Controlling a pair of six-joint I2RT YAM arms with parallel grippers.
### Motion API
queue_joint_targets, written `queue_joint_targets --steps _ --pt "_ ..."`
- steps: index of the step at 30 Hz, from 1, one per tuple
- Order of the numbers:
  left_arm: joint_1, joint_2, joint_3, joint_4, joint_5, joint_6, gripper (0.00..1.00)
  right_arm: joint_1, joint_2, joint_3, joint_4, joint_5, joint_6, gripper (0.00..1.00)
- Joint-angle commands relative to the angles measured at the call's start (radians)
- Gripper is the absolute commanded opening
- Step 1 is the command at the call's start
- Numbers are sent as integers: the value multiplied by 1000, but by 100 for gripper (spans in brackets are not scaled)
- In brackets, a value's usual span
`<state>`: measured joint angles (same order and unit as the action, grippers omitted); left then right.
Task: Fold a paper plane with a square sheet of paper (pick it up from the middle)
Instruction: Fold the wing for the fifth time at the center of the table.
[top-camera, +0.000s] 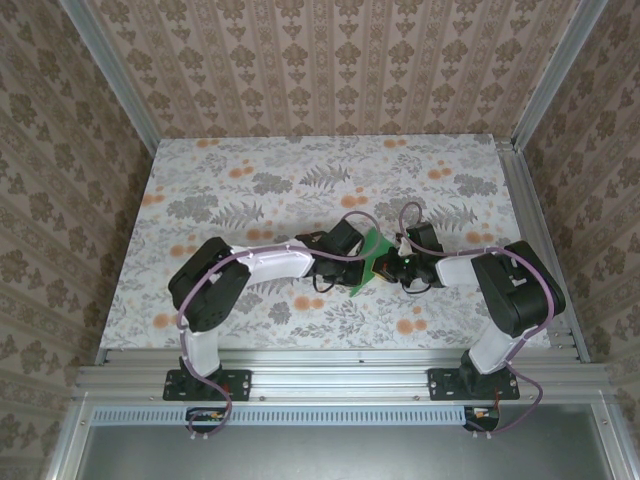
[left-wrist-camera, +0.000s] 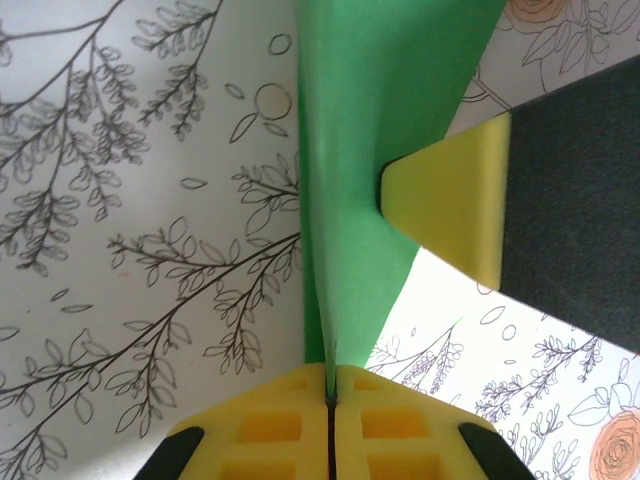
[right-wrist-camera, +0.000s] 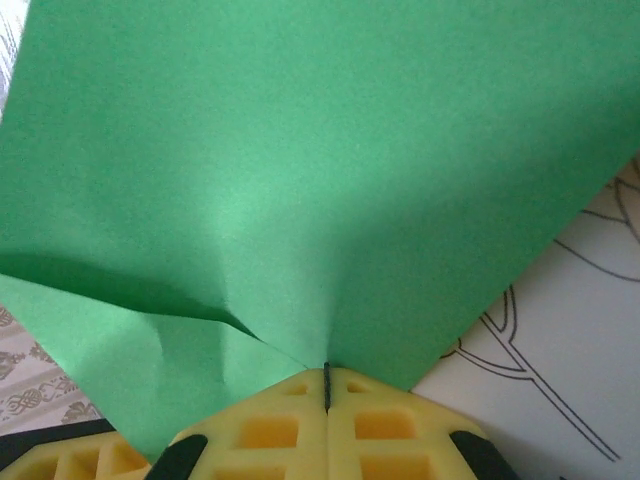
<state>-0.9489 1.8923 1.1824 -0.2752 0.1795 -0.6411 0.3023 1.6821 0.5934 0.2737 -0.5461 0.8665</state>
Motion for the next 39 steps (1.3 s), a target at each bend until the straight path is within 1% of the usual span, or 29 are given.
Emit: queue_joint_targets --steps 1,11,17,22,29,35,39 --pt "-12 38 46 -62 -54 57 7 10 11 -31 -42 34 11 5" --pt "-36 69 97 -105 -87 88 7 10 17 -41 -15 24 20 5" --pt "-50 71 99 -125 -120 123 6 9 12 -43 7 14 30 5" --pt "-56 67 98 -153 -164 161 2 7 -4 -44 18 5 39 6" --pt "-67 65 82 -161 -209 216 0 -14 -49 -37 47 -33 77 13" --pt "-71 67 79 -153 -224 246 0 -35 -95 -30 47 -56 103 19" --pt "-75 67 68 -133 -226 266 0 -57 -96 -44 121 -94 162 27"
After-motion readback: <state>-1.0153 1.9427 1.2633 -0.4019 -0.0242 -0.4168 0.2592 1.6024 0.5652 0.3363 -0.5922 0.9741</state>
